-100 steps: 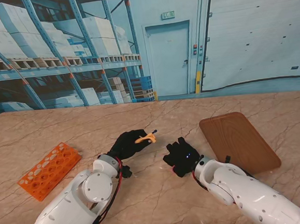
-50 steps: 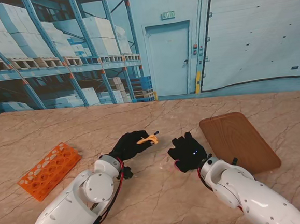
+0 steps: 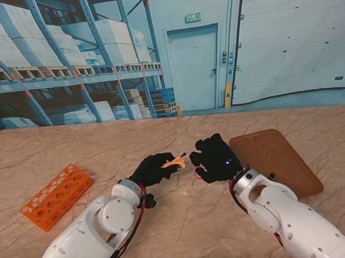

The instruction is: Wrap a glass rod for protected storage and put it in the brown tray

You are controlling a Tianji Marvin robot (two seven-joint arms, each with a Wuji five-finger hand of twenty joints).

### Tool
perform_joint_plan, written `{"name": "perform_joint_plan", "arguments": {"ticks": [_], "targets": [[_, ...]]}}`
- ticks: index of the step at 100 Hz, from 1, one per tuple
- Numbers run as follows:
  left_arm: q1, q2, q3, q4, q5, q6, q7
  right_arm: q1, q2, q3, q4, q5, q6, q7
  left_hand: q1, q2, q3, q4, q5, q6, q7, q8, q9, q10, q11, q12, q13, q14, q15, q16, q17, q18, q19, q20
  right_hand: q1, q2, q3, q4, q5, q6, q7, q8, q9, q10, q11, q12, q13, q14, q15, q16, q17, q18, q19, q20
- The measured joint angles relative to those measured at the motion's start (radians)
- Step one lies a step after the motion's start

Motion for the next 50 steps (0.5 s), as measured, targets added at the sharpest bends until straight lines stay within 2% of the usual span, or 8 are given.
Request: {"name": "perform_joint_plan", "arguments": {"ticks": [10,16,23,30,35,38,42,50], "targets": [[0.0,0.0,0.009,-0.004,0.004,0.014,-0.003,0.018,-0.005,-0.009,0.0,0.017,-0.001,-0.01,0.0,-0.001,0.031,0.0,0.0,0.002,0.0,0.016,-0.01,0.025,0.02,0.011,0.034,-0.085,0.118,0.079,0.059,-0.117,0.048,-0.007,0.0,0.0,-0.002,0.0,0.0,-0.003,0.0,0.002,0.0,0.0,0.0,0.001,0.0,0.0,0.0,0.0,0.0,0.0,0.0,0.0],[-0.001,0.0,0.012,-0.009,0.005,0.024,-0.013,0.033,-0.008,-0.019,0.004,0.025,-0.001,-0.021,0.0,-0.001,0.029,0.0,-0.002,0.002,0.0,0.033,-0.01,-0.001,0.09,0.062,0.048,-0.144,0.192,0.127,0.078,-0.185,0.052,0.084,0.0,0.0,-0.01,0.0,0.0,-0.008,0.0,0.004,0.0,0.0,0.0,0.009,0.0,0.0,0.0,0.001,0.0,0.0,0.0,0.0],[-0.001,0.002,0.017,-0.014,0.013,0.032,-0.023,0.047,-0.012,-0.028,0.011,0.031,-0.001,-0.032,0.001,0.023,-0.012,0.0,-0.013,0.001,0.0,0.043,0.007,-0.043,0.196,0.142,0.086,-0.193,0.253,0.148,0.101,-0.229,0.052,0.191,0.0,0.0,-0.011,0.0,0.0,-0.012,0.0,0.005,0.0,0.0,0.0,0.01,0.0,-0.003,0.0,0.001,0.0,0.0,0.0,0.0],[-0.003,0.003,0.021,-0.014,0.023,0.03,-0.026,0.059,-0.015,-0.034,0.016,0.035,-0.001,-0.039,0.009,0.031,-0.048,0.0,-0.011,0.001,0.006,0.037,0.047,-0.111,0.294,0.233,0.106,-0.225,0.298,0.149,0.11,-0.251,0.052,0.252,-0.001,0.02,-0.022,0.0,0.0,-0.013,0.0,0.005,0.0,0.0,0.0,0.011,0.0,-0.004,0.0,0.005,0.001,0.0,0.0,0.0],[-0.004,0.003,0.024,-0.011,0.024,0.022,-0.02,0.065,-0.016,-0.038,0.021,0.037,-0.001,-0.042,-0.128,-0.033,0.164,-0.001,0.017,0.002,0.032,0.014,0.083,-0.157,0.341,0.286,0.108,-0.232,0.329,0.15,0.112,-0.256,0.052,0.285,-0.001,0.02,-0.022,0.0,0.0,-0.015,0.0,0.005,0.0,0.0,0.0,0.011,0.0,-0.005,0.0,0.006,0.001,0.0,0.0,0.0],[-0.005,0.003,0.025,-0.009,0.024,0.016,-0.016,0.069,-0.017,-0.04,0.024,0.037,-0.001,-0.043,-0.189,-0.058,0.246,-0.001,0.028,0.005,0.048,0.006,0.095,-0.171,0.362,0.308,0.108,-0.234,0.338,0.148,0.112,-0.256,0.052,0.297,-0.001,0.02,-0.022,0.0,-0.001,-0.019,0.0,0.005,0.0,0.0,0.0,0.011,0.0,-0.005,0.0,0.006,0.001,0.0,0.0,0.0],[-0.006,0.002,0.028,-0.004,0.026,0.005,-0.008,0.074,-0.018,-0.043,0.029,0.037,-0.001,-0.044,-0.232,-0.058,0.295,-0.001,0.05,0.012,0.064,0.001,0.114,-0.184,0.386,0.324,0.114,-0.238,0.344,0.147,0.113,-0.256,0.052,0.306,-0.001,0.02,-0.022,0.0,-0.002,-0.023,0.0,0.005,0.0,0.0,0.0,0.011,0.0,-0.006,0.0,0.006,0.001,0.0,0.0,0.0],[-0.011,0.002,0.033,0.007,0.039,-0.014,0.001,0.083,-0.018,-0.047,0.04,0.037,0.0,-0.045,-0.27,-0.058,0.316,-0.001,0.083,0.02,0.067,-0.011,0.132,-0.193,0.396,0.343,0.118,-0.24,0.354,0.134,0.115,-0.256,0.052,0.31,-0.001,0.02,-0.022,0.0,-0.002,-0.024,0.0,0.005,0.0,0.0,0.0,0.011,0.005,-0.007,0.0,0.006,0.001,0.0,0.0,0.0]]}}
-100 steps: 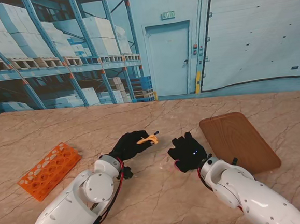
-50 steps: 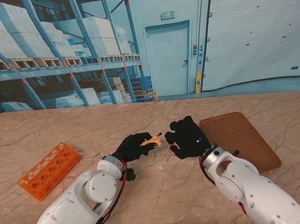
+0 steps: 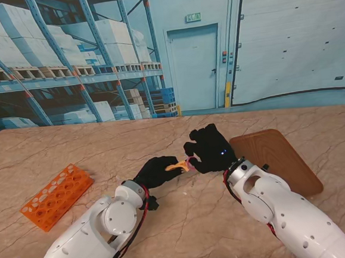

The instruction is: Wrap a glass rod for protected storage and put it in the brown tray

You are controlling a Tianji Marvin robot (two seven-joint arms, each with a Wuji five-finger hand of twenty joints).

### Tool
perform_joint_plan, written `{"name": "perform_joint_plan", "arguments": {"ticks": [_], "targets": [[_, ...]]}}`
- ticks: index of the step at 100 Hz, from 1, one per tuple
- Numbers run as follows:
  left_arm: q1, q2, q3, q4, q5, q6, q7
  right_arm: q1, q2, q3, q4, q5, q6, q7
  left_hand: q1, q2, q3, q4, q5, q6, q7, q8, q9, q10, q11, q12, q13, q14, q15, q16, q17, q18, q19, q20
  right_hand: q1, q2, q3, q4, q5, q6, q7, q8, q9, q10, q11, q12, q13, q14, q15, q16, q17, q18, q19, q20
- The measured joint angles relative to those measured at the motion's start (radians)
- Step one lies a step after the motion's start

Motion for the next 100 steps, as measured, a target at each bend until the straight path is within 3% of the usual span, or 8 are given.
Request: {"name": "perform_joint_plan", "arguments": {"ticks": [17,23,30,59,74,88,100], "targets": [[-0.007,0.0,0.012,0.01,0.014,-0.003,0.007,0.007,-0.001,-0.005,0.012,0.011,0.002,0.005,-0.111,0.0,0.014,0.002,0.046,0.031,0.0,-0.011,0.022,-0.009,0.022,0.013,0.0,0.0,0.009,-0.034,0.001,0.002,0.0,0.001,0.0,0.021,-0.009,-0.001,-0.014,-0.001,0.0,0.001,0.0,0.0,0.0,0.0,0.007,-0.001,0.003,0.002,0.001,0.0,0.0,0.0],[-0.009,0.0,0.017,0.012,0.024,-0.003,0.007,0.008,-0.001,-0.008,0.016,0.014,0.002,0.005,-0.138,0.0,0.012,0.032,0.057,0.042,-0.001,0.003,0.03,-0.009,0.033,0.014,0.0,0.0,0.013,-0.04,0.001,0.004,0.0,0.001,0.0,0.021,-0.012,-0.001,-0.014,-0.011,0.0,0.002,0.0,0.0,0.0,0.0,0.007,-0.002,0.003,0.002,0.001,0.0,0.0,0.0],[-0.01,0.0,0.02,0.014,0.033,-0.005,0.007,0.012,-0.001,-0.012,0.021,0.015,0.002,0.004,-0.172,0.0,0.011,0.034,0.058,0.044,-0.001,0.015,0.039,-0.009,0.039,0.014,0.001,0.001,0.015,-0.045,0.001,0.007,0.0,0.001,0.0,0.029,-0.013,-0.001,-0.026,-0.023,0.0,0.012,0.0,0.0,0.0,0.0,0.007,-0.004,0.003,0.002,0.001,0.0,0.0,0.0],[-0.013,0.001,0.023,0.021,0.047,-0.029,0.012,0.035,-0.008,-0.026,0.048,0.047,0.006,0.013,-0.175,0.0,0.002,0.034,0.07,0.046,-0.002,0.029,0.04,-0.009,0.054,0.022,0.001,0.004,0.015,-0.047,0.001,0.012,0.003,0.001,-0.001,0.051,-0.046,-0.001,-0.05,-0.052,0.0,0.021,0.0,0.0,0.0,0.0,0.007,-0.009,0.003,0.002,0.001,0.0,0.0,0.0],[-0.013,0.001,0.024,0.023,0.049,-0.035,0.014,0.037,-0.009,-0.027,0.051,0.055,0.008,0.026,-0.174,0.0,0.001,0.034,0.07,0.047,-0.004,0.04,0.041,-0.009,0.062,0.022,0.001,0.005,0.017,-0.047,0.001,0.014,0.004,0.001,-0.003,0.053,-0.055,0.012,-0.114,-0.052,-0.017,0.023,0.0,0.0,0.0,0.0,0.007,-0.01,0.003,0.002,0.001,0.0,0.0,0.0],[-0.012,0.001,0.022,0.023,0.049,-0.049,0.014,0.034,-0.011,-0.023,0.05,0.067,0.015,0.036,-0.164,-0.017,0.025,0.034,0.069,0.047,-0.013,0.01,0.041,-0.009,0.062,0.022,0.001,0.005,0.023,-0.054,0.001,0.015,0.005,0.001,-0.069,0.065,-0.069,0.016,-0.166,-0.026,-0.048,0.022,0.0,0.0,0.0,0.0,0.007,-0.011,0.003,0.002,0.001,0.0,0.0,0.0],[-0.012,0.002,0.022,0.023,0.047,-0.066,0.013,0.028,-0.013,-0.017,0.046,0.078,0.018,0.046,-0.156,-0.05,0.066,0.034,0.069,0.047,-0.014,-0.013,0.041,-0.009,0.062,0.022,0.001,0.005,0.023,-0.057,0.001,0.015,0.005,0.001,-0.125,0.084,-0.104,0.02,-0.178,0.012,-0.118,0.067,0.0,0.0,0.0,0.0,0.005,-0.011,0.003,0.002,0.001,0.0,0.0,0.0]]}}
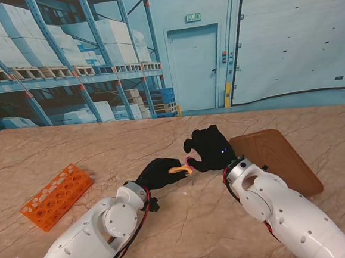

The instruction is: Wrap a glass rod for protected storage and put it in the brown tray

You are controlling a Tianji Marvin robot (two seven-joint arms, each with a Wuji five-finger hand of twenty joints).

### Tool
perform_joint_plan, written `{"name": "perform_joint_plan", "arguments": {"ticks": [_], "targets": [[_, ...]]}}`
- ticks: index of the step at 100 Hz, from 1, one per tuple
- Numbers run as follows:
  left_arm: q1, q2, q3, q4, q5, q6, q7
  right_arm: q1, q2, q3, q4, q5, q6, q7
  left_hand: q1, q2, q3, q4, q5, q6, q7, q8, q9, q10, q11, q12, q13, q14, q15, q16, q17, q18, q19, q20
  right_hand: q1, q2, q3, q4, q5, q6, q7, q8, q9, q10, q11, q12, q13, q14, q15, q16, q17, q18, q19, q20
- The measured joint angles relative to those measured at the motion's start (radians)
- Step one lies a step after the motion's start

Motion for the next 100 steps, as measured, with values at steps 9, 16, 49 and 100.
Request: {"name": "perform_joint_plan", "arguments": {"ticks": [9,16,49,100], "targets": [[0.0,0.0,0.0,0.001,0.0,-0.007,0.0,-0.005,-0.001,0.004,-0.004,0.006,0.007,0.008,0.0,-0.003,0.005,0.0,0.0,0.0,0.0,0.0,0.0,0.0,0.0,0.0,0.0,0.0,0.0,0.0,0.0,0.0,0.0,0.0,-0.038,0.024,-0.012,0.018,-0.035,0.023,-0.012,0.065,-0.001,0.0,0.0,0.0,0.0,0.0,0.0,0.002,0.0,0.0,0.0,0.0],[0.0,0.0,0.0,0.001,0.0,-0.008,0.0,-0.01,-0.002,0.007,-0.008,0.014,0.014,0.015,0.0,-0.003,0.005,0.0,0.0,0.0,0.0,-0.001,0.0,0.0,0.0,0.0,0.0,0.0,0.0,0.0,0.0,0.0,0.0,0.0,-0.035,0.024,-0.022,0.018,-0.052,0.025,0.004,0.111,-0.001,0.0,0.0,0.0,0.0,0.0,-0.003,0.002,0.0,0.0,0.0,0.0],[0.004,0.0,-0.004,-0.002,0.0,-0.009,0.002,-0.025,-0.009,0.02,-0.018,0.041,0.028,0.034,0.0,-0.009,0.006,0.0,-0.001,0.0,0.0,-0.011,0.0,0.0,0.0,0.0,0.0,0.0,0.0,0.0,0.0,0.0,0.001,0.0,-0.021,0.002,-0.03,0.002,-0.087,-0.037,0.176,0.148,-0.013,0.0,0.001,0.0,0.0,-0.005,-0.003,0.003,0.009,0.0,0.0,0.0],[0.008,0.001,-0.006,-0.007,-0.001,-0.008,-0.002,-0.034,-0.016,0.031,-0.009,0.082,-0.004,0.025,0.0,-0.012,0.006,0.0,-0.002,0.0,0.0,-0.012,0.0,0.0,0.0,0.0,0.0,0.0,0.0,0.0,0.0,0.0,0.001,0.0,0.011,-0.082,0.052,-0.034,-0.076,-0.158,0.413,0.288,-0.012,-0.035,0.017,0.013,0.038,-0.042,-0.002,0.005,0.026,-0.01,-0.007,0.0]]}}
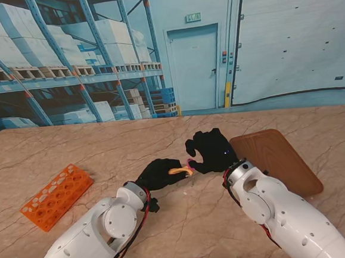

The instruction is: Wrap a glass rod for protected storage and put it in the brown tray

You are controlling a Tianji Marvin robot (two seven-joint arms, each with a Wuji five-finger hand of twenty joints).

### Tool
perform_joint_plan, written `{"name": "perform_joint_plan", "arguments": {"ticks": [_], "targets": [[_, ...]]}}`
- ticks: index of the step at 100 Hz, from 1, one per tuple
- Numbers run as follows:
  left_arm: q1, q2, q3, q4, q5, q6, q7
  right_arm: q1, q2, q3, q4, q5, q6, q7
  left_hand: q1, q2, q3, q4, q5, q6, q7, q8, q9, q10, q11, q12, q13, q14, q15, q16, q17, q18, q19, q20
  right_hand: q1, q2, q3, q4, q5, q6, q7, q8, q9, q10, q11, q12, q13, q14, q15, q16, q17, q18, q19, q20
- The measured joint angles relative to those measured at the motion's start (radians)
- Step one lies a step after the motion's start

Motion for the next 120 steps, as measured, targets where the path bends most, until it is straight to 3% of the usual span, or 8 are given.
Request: {"name": "perform_joint_plan", "arguments": {"ticks": [16,22,43,63,83,96,108,120], "targets": [[0.0,0.0,0.0,0.0,-0.001,0.0,0.0,0.003,-0.001,-0.001,0.006,0.0,-0.014,-0.009,0.0,0.0,0.0,0.0,0.0,0.0,0.0,0.0,0.0,0.002,0.0,0.0,0.0,0.0,0.0,0.0,0.0,0.0,0.0,0.0,0.016,-0.037,0.03,-0.002,0.018,0.0,0.002,0.012,0.023,-0.002,0.006,0.009,0.02,-0.002,0.002,0.003,0.011,-0.001,-0.005,0.0],[0.001,0.0,0.0,-0.001,-0.001,0.0,0.0,0.004,-0.002,-0.001,0.009,0.006,-0.023,-0.009,0.0,0.0,0.0,0.0,0.0,0.0,0.0,0.0,0.0,0.003,0.0,0.0,0.0,0.0,0.0,0.0,0.0,0.0,0.0,0.0,0.027,-0.039,0.041,-0.018,0.044,-0.001,-0.018,-0.065,0.024,-0.002,0.006,0.01,0.021,-0.003,0.002,0.003,0.011,-0.001,-0.006,0.0],[0.003,0.0,-0.003,-0.003,0.0,0.0,0.003,0.004,-0.003,0.008,0.012,0.021,-0.056,0.002,0.0,0.0,0.0,0.0,0.0,0.0,0.0,0.0,0.0,0.003,0.0,0.0,0.0,0.0,0.0,0.0,0.0,0.0,0.0,0.0,0.03,-0.008,0.041,-0.016,0.203,0.029,-0.188,-0.297,0.055,-0.013,-0.039,-0.002,0.037,-0.003,-0.016,0.003,0.012,-0.001,-0.034,0.0],[0.006,0.0,-0.007,-0.007,0.0,0.0,0.007,0.001,-0.003,0.02,0.021,0.056,-0.116,0.026,0.0,0.0,0.0,0.0,0.0,0.0,0.0,0.0,0.0,0.003,0.0,0.0,0.0,0.0,0.0,0.0,0.0,0.0,0.0,0.0,0.05,0.075,0.018,-0.013,0.26,0.11,-0.305,-0.406,0.066,-0.028,-0.077,-0.014,0.039,-0.006,-0.051,0.003,0.013,-0.001,-0.072,0.0],[0.006,-0.001,-0.008,-0.009,-0.003,0.002,0.013,-0.008,-0.005,0.039,0.023,0.083,-0.146,0.05,0.0,0.0,0.0,0.0,-0.023,0.007,0.0,0.0,0.0,0.002,0.0,0.0,0.0,0.0,0.0,0.0,0.0,0.0,0.0,0.0,0.048,0.133,-0.007,-0.013,0.271,0.146,-0.344,-0.424,0.077,-0.029,-0.097,-0.016,0.039,-0.007,-0.063,0.003,0.012,-0.001,-0.089,0.001],[0.007,-0.001,-0.008,-0.01,-0.003,0.002,0.017,-0.021,-0.009,0.059,0.021,0.153,-0.162,0.098,0.0,0.006,0.0,0.0,-0.024,0.007,0.0,0.0,0.0,0.0,0.0,0.0,0.0,0.0,0.0,0.0,0.0,0.0,0.0,0.0,0.034,0.185,-0.039,-0.012,0.302,0.172,-0.404,-0.418,0.086,-0.029,-0.112,-0.026,0.038,-0.007,-0.076,0.008,0.009,-0.001,-0.116,0.034],[0.007,-0.002,-0.009,-0.012,-0.002,0.009,0.022,-0.039,-0.012,0.083,0.009,0.234,-0.175,0.173,0.0,0.031,-0.002,-0.007,-0.024,0.007,0.0,0.0,0.0,-0.001,0.001,0.0,0.0,0.0,0.0,0.0,0.0,0.0,0.0,0.0,0.0,0.27,-0.112,0.031,0.314,0.216,-0.512,-0.354,0.086,-0.029,-0.145,-0.028,0.027,-0.007,-0.1,0.011,-0.006,-0.001,-0.156,0.071],[0.011,-0.003,-0.009,-0.016,-0.002,0.021,0.026,-0.054,-0.013,0.101,-0.007,0.31,-0.18,0.254,-0.011,0.031,-0.01,-0.008,-0.024,0.012,0.0,0.0,0.0,-0.001,0.001,0.0,0.0,0.0,0.0,0.0,0.0,0.0,0.0,0.0,-0.046,0.301,-0.156,0.032,0.315,0.245,-0.601,-0.301,0.086,-0.029,-0.168,-0.036,0.018,-0.007,-0.125,0.012,-0.014,-0.001,-0.189,0.098]]}}
